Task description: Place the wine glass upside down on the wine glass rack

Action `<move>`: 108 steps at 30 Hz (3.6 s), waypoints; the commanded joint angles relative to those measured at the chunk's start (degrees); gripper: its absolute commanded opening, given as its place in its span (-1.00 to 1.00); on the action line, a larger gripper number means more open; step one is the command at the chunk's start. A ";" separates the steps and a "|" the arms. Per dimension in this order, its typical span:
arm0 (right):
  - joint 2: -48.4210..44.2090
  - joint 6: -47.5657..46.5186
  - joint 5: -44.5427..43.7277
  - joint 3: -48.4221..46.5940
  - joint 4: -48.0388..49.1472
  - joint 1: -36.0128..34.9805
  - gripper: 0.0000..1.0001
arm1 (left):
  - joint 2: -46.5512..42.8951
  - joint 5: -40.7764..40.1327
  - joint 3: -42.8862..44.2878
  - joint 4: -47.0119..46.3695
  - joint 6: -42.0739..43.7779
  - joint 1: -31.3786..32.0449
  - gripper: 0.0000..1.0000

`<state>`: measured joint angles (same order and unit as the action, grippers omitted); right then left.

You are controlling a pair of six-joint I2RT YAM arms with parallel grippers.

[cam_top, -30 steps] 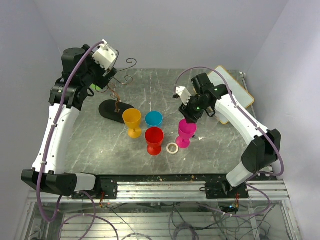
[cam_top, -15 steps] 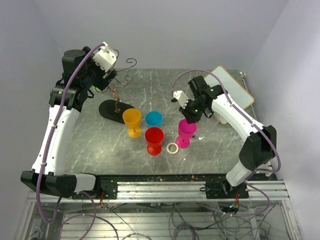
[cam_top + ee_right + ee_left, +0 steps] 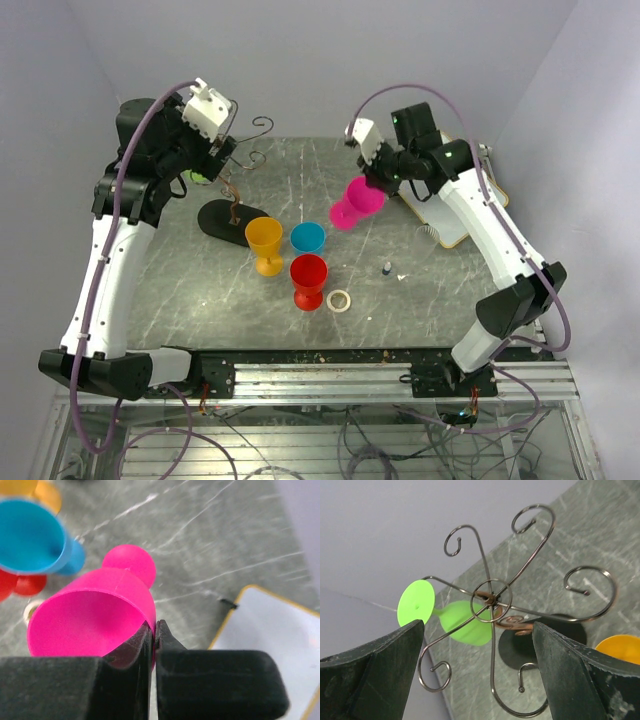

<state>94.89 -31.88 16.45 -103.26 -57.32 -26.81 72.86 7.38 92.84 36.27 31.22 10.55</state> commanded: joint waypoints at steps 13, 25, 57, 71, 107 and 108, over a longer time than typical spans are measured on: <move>-6.08 10.81 -4.57 -9.50 23.61 -0.43 -1.00 | -0.73 21.84 1.38 -13.29 -38.71 -0.26 0.71; -4.04 21.31 10.29 -17.42 25.29 -0.52 -1.00 | 3.53 30.54 -4.66 -25.40 -56.15 1.67 0.57; -3.44 22.97 13.64 -16.36 26.21 -0.70 -1.00 | 4.44 30.80 -6.70 -26.56 -57.33 2.79 -0.59; -4.22 22.68 13.25 -15.02 26.29 -0.67 -1.00 | 3.69 30.75 -7.77 -26.80 -56.95 2.73 -0.86; -17.19 9.05 -3.19 5.35 20.46 4.31 0.99 | 19.91 -25.51 28.58 -20.19 -8.29 -10.28 -0.86; -17.46 9.41 -1.54 5.57 20.30 5.24 0.99 | 20.98 -26.36 29.05 -20.88 -6.05 -10.28 -0.86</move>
<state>80.49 -22.35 10.72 -98.13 -36.21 -24.75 91.83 -11.00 118.85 21.54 13.39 -0.23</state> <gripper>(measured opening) 0.994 0.086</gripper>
